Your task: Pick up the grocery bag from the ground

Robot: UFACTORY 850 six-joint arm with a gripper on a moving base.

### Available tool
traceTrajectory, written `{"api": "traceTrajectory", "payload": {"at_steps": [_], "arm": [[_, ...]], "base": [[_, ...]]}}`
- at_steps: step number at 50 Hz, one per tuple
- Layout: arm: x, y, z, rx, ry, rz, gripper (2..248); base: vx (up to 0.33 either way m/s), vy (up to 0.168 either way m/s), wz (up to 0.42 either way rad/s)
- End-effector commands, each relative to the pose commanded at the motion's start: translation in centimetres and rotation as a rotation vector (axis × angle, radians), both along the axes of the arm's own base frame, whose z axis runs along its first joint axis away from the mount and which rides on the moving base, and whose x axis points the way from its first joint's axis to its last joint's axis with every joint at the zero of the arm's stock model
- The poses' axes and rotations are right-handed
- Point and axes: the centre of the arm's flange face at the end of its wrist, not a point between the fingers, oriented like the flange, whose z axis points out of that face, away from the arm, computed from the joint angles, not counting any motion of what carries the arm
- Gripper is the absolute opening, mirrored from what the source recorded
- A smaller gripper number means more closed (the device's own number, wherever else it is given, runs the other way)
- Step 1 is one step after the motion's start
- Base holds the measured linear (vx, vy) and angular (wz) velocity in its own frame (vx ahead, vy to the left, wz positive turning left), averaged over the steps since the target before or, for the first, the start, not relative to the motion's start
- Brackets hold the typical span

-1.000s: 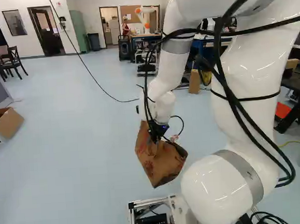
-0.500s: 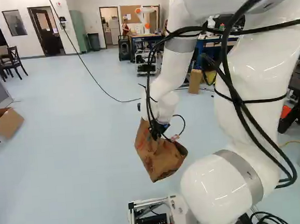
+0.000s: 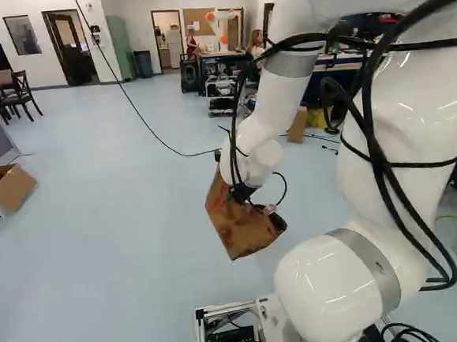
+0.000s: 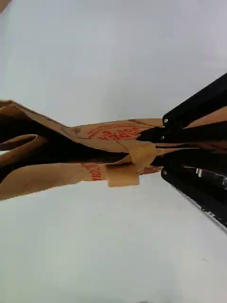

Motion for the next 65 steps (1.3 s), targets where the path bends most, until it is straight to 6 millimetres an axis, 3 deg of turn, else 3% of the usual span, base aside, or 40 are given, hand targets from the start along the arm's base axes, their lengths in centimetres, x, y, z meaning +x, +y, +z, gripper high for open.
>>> {"api": "traceTrajectory", "payload": {"at_steps": [65], "arm": [[-4.6, -4.4, 5.7, 0.053, -0.587, -0.126, 21]], "base": [[0.000, 0.000, 0.000]]}}
